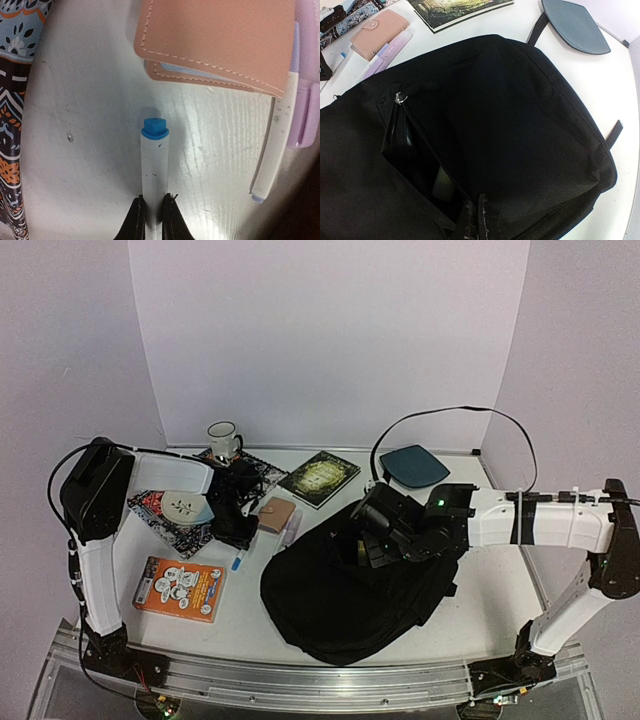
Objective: Pack the student bag
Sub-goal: Pick up the pen at the center of the board, then place the pen in the lower front pocket of the bag.
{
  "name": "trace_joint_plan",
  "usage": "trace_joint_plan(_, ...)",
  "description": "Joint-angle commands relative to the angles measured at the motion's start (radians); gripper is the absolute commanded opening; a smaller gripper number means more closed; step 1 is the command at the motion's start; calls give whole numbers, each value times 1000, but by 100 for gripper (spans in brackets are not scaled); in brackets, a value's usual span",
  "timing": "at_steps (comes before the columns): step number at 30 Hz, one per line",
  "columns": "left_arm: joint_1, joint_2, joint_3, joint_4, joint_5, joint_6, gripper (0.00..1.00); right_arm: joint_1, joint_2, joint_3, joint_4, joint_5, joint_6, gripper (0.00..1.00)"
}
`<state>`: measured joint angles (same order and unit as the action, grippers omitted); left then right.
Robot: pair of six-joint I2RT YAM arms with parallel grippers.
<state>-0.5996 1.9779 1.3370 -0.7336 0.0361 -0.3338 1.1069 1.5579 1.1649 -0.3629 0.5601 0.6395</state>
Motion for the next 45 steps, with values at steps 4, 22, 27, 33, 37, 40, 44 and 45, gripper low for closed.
trace_joint_plan(4, -3, -142, 39, 41, 124, -47, 0, 5, 19, 68, -14, 50, 4, 0)
trace_joint_plan(22, -113, -269, -100, 318, 590, -194, 0, 4, 63, 140, 82, 25, -6, 0)
trace_joint_plan(27, -205, -209, -78, 330, 616, -203, 0, 5, 58, 133, 120, 23, -11, 0)
trace_joint_plan(33, -245, -163, -67, 353, 622, -223, 0, 4, 51, 127, 163, 6, -23, 0)
trace_joint_plan(37, -250, -140, -49, 411, 615, -271, 0, 4, 50, 120, 185, -11, -29, 0)
trace_joint_plan(40, -250, -114, -48, 491, 605, -337, 0, 5, 45, 114, 196, -24, -29, 0)
trace_joint_plan(44, -248, -91, -77, 637, 587, -454, 0, 4, 34, 104, 211, -47, -27, 0)
trace_joint_plan(45, -248, -88, -88, 675, 584, -485, 0, 5, 31, 101, 214, -55, -25, 0)
